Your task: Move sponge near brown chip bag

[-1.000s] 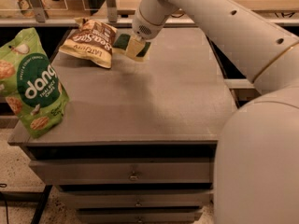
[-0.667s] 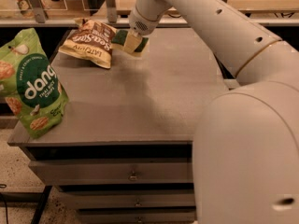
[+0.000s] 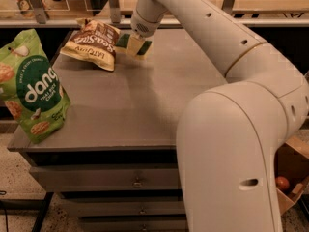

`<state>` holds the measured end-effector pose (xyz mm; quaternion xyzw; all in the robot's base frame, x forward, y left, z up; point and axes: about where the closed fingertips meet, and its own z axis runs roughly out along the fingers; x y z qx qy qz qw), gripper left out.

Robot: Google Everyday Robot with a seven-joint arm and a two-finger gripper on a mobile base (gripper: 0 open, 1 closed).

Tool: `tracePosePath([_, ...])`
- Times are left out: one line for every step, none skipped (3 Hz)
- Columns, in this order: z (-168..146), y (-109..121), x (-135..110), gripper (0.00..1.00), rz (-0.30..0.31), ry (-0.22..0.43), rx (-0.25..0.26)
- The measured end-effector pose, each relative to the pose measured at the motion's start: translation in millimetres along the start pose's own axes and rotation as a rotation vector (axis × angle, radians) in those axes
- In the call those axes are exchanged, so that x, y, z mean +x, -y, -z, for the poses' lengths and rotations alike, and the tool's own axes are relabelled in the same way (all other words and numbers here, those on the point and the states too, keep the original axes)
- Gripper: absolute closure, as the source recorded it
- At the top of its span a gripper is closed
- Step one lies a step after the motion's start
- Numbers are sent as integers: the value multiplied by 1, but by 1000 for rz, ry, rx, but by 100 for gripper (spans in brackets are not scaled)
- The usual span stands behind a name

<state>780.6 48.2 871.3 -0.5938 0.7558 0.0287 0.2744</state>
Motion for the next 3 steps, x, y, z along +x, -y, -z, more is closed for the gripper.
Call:
tracePosePath([-4,1,1,13,-7,7,-14])
tracePosePath([-8,0,1,0,-6,5,-19])
tracePosePath([-8,0,1,0,-6,5,-19])
